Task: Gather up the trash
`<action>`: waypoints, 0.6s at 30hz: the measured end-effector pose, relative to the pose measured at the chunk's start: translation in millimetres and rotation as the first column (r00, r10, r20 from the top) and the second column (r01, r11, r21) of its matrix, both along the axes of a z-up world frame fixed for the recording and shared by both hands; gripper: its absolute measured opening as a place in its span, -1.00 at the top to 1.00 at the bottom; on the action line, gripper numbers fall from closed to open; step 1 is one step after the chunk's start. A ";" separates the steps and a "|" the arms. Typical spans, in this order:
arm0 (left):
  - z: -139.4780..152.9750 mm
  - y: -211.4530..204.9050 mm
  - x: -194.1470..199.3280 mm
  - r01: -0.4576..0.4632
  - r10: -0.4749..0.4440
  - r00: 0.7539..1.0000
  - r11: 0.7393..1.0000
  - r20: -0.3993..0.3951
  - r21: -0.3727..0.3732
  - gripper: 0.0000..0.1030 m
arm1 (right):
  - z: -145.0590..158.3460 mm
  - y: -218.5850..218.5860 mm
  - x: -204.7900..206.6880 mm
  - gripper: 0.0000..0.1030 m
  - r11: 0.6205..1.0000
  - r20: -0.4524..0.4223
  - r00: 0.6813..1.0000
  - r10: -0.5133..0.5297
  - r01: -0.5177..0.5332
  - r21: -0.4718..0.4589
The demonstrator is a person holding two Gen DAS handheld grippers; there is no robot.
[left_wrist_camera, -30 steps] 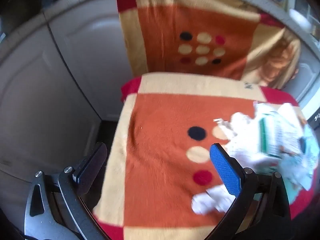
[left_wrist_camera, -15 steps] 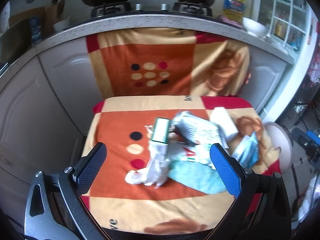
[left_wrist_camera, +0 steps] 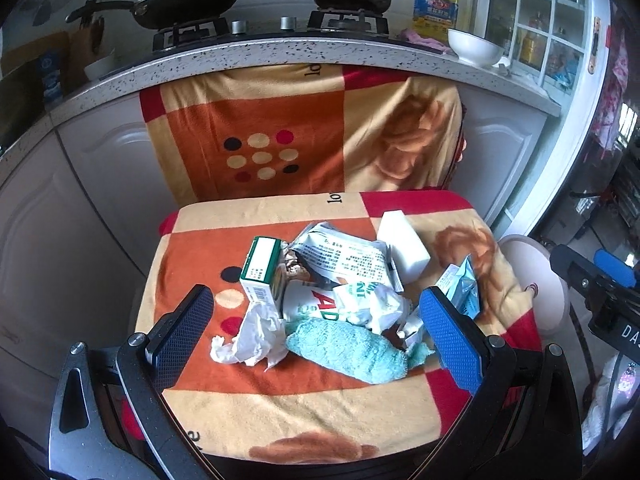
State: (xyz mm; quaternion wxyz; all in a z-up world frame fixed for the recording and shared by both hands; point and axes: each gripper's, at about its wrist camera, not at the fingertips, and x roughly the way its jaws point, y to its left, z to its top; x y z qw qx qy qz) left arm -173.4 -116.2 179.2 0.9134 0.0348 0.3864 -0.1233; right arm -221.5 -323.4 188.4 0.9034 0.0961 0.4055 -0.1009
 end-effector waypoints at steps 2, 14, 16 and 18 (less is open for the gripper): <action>-0.1 -1.6 -1.1 0.000 0.000 1.000 1.000 0.003 0.005 -0.99 | -0.5 -0.2 -0.9 -0.98 1.000 -0.001 1.000 -0.001 0.001 -0.005; 4.0 -3.9 -4.5 0.008 -0.007 1.000 1.000 0.006 -0.009 -0.99 | 5.4 0.5 -2.4 -0.98 0.999 0.001 1.000 0.002 -0.002 -0.046; 5.6 -5.4 -6.2 0.012 -0.011 1.000 1.000 0.011 -0.012 -0.99 | 7.6 -1.2 -4.7 -0.98 0.999 0.008 1.000 -0.004 0.005 -0.044; 6.7 -5.9 -6.1 0.016 -0.015 1.000 1.000 0.010 -0.017 -0.99 | 8.2 -2.5 -6.2 -0.98 0.999 0.009 1.000 -0.006 0.006 -0.044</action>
